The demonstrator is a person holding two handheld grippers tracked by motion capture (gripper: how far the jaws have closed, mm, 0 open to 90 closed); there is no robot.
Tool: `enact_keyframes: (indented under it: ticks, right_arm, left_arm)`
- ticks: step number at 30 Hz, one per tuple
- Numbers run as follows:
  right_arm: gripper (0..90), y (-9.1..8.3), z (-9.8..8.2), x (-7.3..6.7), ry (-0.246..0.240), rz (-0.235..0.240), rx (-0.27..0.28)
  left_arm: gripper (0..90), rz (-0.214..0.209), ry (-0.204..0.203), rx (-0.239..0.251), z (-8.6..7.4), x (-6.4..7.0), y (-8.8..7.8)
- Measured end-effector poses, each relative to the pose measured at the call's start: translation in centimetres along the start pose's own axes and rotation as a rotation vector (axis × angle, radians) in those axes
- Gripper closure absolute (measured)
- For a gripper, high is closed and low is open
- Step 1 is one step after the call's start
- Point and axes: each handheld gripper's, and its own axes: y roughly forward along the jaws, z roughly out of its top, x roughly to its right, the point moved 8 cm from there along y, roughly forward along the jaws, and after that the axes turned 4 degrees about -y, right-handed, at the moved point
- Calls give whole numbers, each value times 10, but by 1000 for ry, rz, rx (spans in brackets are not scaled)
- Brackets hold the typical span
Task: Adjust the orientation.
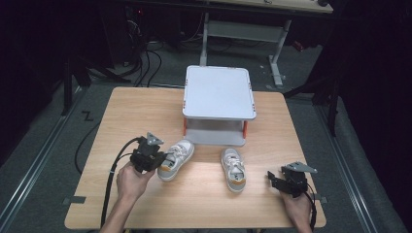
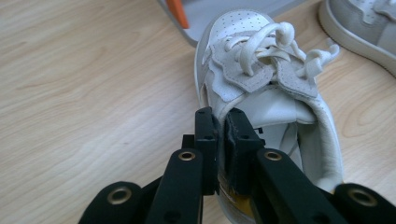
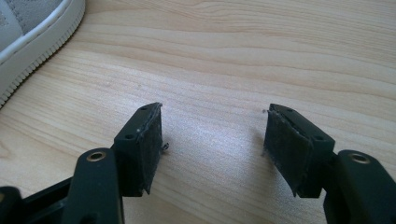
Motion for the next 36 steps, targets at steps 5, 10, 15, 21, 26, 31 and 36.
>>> enact_keyframes:
  ticks: [5, 10, 15, 21, 26, 31, 36]
  right_arm:
    - [367, 0, 0, 0, 0, 0, 0]
    - [367, 0, 0, 0, 0, 0, 0]
    - [367, 0, 0, 0, 0, 0, 0]
    - [367, 0, 0, 0, 0, 0, 0]
    - [367, 0, 0, 0, 0, 0, 0]
    - [367, 0, 0, 0, 0, 0, 0]
    - [367, 0, 0, 0, 0, 0, 0]
  left_arm:
    - [845, 6, 0, -7, 2, 16, 8]
    - [844, 0, -14, -12, 6, 30, 19]
    - [844, 6, -30, -21, 10, 41, 30]
    - [843, 21, -47, -19, 14, 50, 39]
    - [840, 58, -64, -18, 15, 59, 45]
    - [836, 50, -88, -9, 15, 68, 51]
    - [833, 50, -97, -4, 16, 74, 55]
